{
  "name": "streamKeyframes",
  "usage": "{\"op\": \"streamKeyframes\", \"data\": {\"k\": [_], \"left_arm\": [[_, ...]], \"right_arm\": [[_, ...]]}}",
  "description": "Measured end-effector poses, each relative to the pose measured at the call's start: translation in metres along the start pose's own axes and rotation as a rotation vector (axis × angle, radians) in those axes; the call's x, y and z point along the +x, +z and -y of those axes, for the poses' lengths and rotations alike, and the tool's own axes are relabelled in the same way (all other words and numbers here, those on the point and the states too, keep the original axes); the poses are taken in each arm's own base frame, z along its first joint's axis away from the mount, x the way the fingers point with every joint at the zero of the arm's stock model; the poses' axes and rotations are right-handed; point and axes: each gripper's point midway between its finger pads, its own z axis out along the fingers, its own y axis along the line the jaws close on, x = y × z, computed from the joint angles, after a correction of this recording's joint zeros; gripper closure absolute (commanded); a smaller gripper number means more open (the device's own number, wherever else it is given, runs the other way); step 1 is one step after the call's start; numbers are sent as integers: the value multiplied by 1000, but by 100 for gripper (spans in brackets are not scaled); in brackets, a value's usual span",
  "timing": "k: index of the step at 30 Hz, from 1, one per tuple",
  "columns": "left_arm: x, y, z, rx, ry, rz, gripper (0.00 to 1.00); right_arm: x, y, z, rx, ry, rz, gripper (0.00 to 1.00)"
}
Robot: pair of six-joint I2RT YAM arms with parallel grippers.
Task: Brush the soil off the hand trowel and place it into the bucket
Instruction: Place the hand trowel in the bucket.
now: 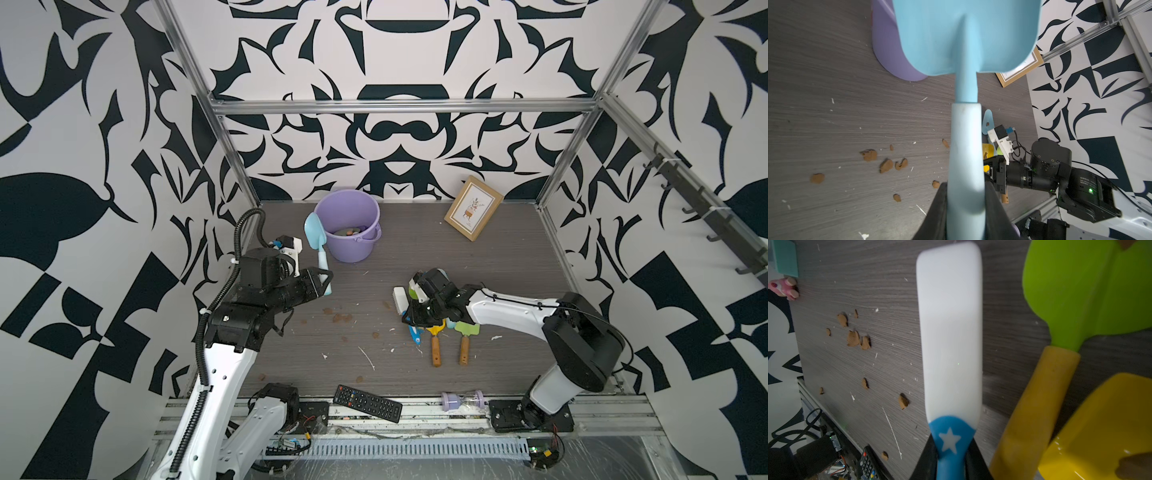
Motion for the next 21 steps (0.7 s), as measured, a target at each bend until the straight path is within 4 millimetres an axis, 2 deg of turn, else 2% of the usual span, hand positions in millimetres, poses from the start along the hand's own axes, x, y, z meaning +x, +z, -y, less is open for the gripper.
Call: {"op": "streamKeyframes", "data": {"k": [3, 7, 12, 14, 17, 21], "left_arm": [[-7, 8, -5, -37, 9, -9, 100], [-11, 21, -14, -85, 1, -39, 100], [-26, 29, -19, -141, 3, -50, 100], [-37, 31, -19, -169, 14, -40, 100], [-56, 39, -17, -220, 42, -43, 100], [-80, 68, -14, -313, 104, -101, 100]], "right_arm": [[8, 15, -1, 8, -14, -35, 100], [15, 30, -29, -45, -70, -70, 100], [26, 31, -43, -76, -101, -94, 100], [21, 21, -44, -74, -104, -71, 100], [4, -8, -50, -91, -109, 8, 100], [-18, -54, -64, -136, -137, 132, 100]]}}
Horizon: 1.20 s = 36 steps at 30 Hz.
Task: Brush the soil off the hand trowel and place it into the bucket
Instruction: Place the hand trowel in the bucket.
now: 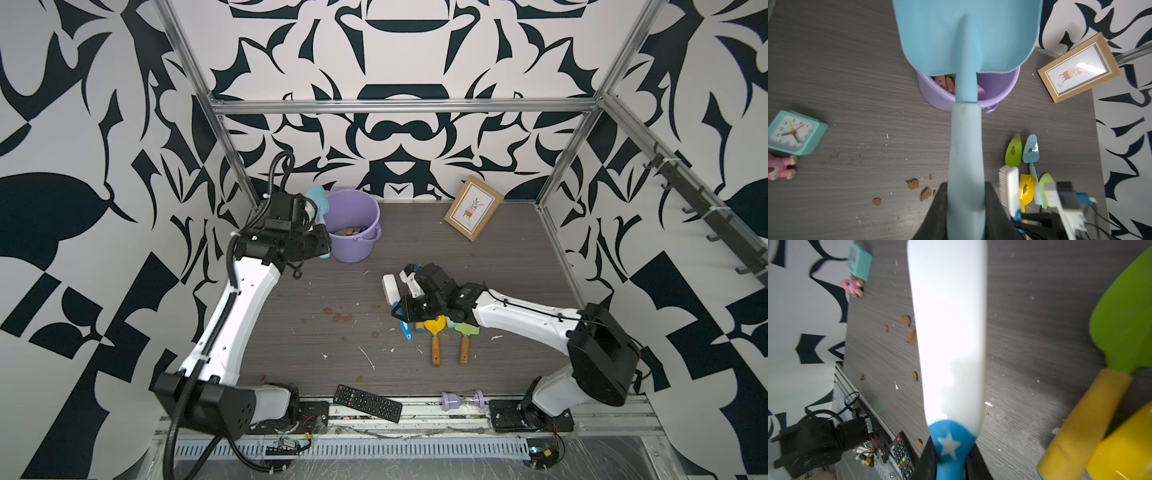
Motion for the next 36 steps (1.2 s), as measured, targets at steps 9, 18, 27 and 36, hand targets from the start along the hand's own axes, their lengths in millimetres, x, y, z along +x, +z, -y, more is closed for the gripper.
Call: {"op": "streamKeyframes", "data": {"k": [9, 18, 27, 36], "left_arm": [[-53, 68, 13, -176, 159, -136, 100], [-61, 122, 9, -227, 227, -235, 100], [-38, 151, -9, -280, 264, -342, 92], [-47, 144, -8, -268, 291, -318, 100]], "right_arm": [[-6, -21, -4, -5, -31, 39, 100], [-5, -31, 0, -9, -29, 59, 100], [-5, -37, -1, -16, -32, 70, 100], [-6, -37, 0, -12, -31, 74, 100]]}}
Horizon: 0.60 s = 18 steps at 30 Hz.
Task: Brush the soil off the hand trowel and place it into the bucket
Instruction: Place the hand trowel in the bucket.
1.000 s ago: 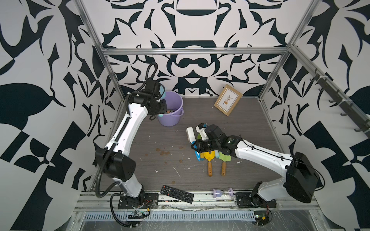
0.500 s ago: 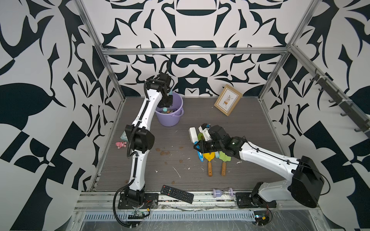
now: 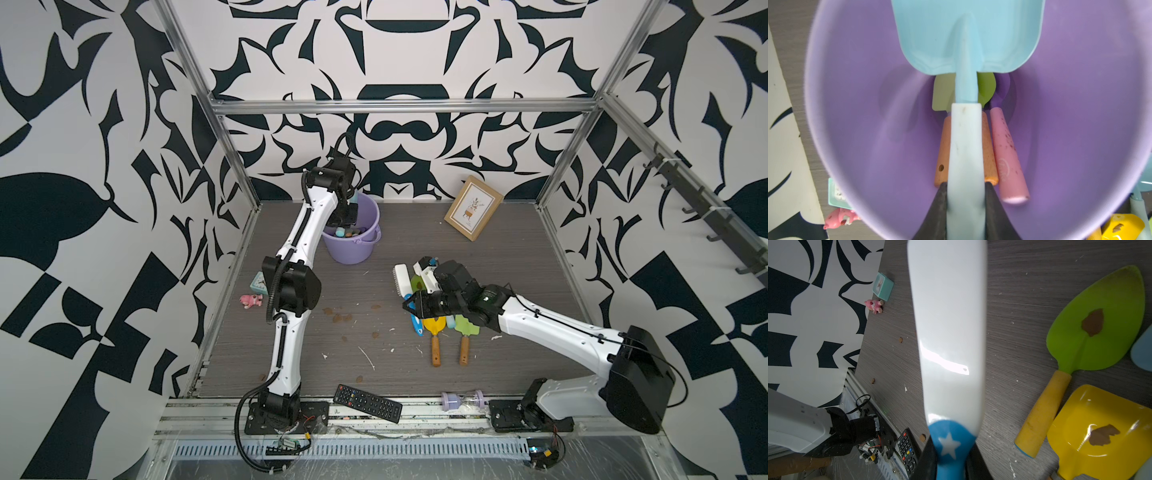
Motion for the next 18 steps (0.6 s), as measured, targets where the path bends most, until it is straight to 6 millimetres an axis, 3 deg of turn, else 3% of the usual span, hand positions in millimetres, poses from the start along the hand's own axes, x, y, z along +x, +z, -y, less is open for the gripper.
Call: {"op": "streamKeyframes", "data": {"k": [6, 14, 15, 18], "left_arm": [[7, -24, 2, 34, 12, 8, 100], [45, -63, 5, 35, 35, -29, 100], [47, -64, 6, 32, 36, -33, 99], [49, -63, 7, 26, 43, -42, 82]], "right_arm": [[0, 0, 0, 0, 0, 0, 100], [-1, 0, -1, -2, -1, 1, 100], [-1, 0, -1, -3, -1, 2, 100], [-2, -1, -2, -4, -2, 4, 100]]}}
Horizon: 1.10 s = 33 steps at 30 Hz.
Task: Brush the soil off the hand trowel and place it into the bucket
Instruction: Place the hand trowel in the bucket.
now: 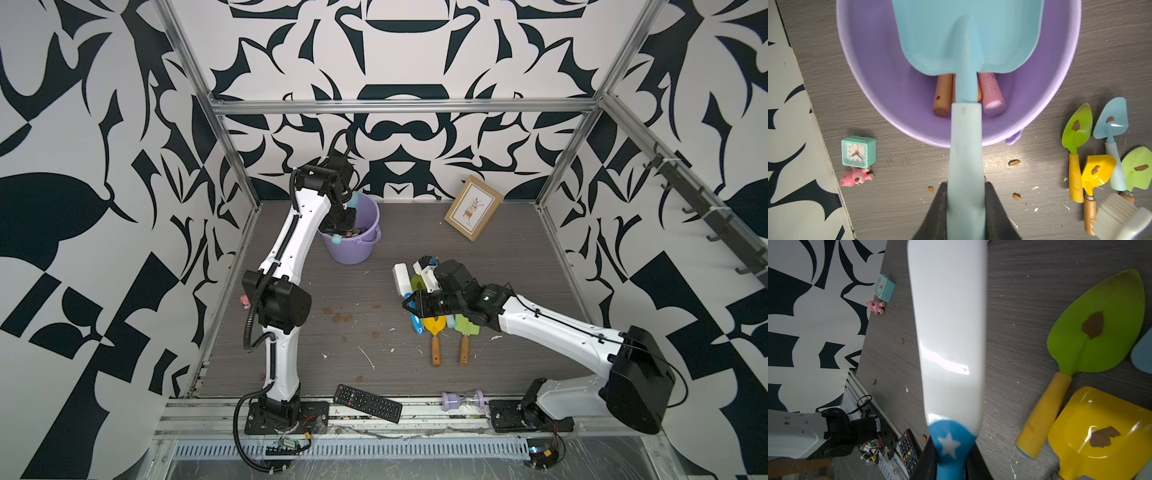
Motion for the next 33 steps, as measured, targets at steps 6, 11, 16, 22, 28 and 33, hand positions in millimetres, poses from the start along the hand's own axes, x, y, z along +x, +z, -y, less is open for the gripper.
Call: {"op": "streamKeyframes", "data": {"k": [6, 11, 16, 22, 28, 33], "left_arm": [[-4, 11, -3, -29, 4, -18, 70], [-14, 24, -4, -48, 3, -17, 50], [-20, 19, -7, -69, -11, 17, 44], [-4, -35, 21, 6, -2, 193, 28], [73, -88, 113, 354, 45, 370, 17], [103, -40, 145, 427, -3, 307, 16]], "right_arm": [[0, 0, 0, 0, 0, 0, 100], [-1, -3, -2, -5, -3, 8, 100], [-4, -13, -8, -21, -17, 29, 100], [3, -20, -9, -26, -44, 3, 100], [8, -37, -20, -70, -75, -7, 100], [12, -48, -31, -121, -92, -15, 100]]}}
